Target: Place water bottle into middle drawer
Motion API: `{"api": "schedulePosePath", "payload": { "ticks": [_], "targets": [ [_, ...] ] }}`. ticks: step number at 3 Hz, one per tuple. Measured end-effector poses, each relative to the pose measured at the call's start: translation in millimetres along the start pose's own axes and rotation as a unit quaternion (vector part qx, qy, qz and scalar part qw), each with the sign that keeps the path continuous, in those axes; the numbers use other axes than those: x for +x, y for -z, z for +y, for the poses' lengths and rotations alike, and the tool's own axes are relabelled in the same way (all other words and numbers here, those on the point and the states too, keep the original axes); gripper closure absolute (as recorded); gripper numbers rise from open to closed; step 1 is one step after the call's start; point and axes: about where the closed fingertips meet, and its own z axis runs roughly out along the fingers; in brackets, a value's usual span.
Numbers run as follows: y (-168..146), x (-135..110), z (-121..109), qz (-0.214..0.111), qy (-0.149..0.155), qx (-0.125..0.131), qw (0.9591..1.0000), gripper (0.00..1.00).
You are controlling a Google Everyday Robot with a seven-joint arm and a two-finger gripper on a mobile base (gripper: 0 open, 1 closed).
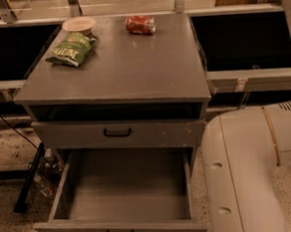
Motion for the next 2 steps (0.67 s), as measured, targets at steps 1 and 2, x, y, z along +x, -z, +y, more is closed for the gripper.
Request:
{"api": "schedulePosePath", "payload": {
  "ticks": [1, 2],
  "targets": [
    [1.0, -0.3, 3.6, -0.003, 0.002, -0.005, 1.0000, 1.00],
    [8.7, -1.1, 28.9, -0.026, 0.017, -0.038, 0.9988, 1.00]
  ]
}}
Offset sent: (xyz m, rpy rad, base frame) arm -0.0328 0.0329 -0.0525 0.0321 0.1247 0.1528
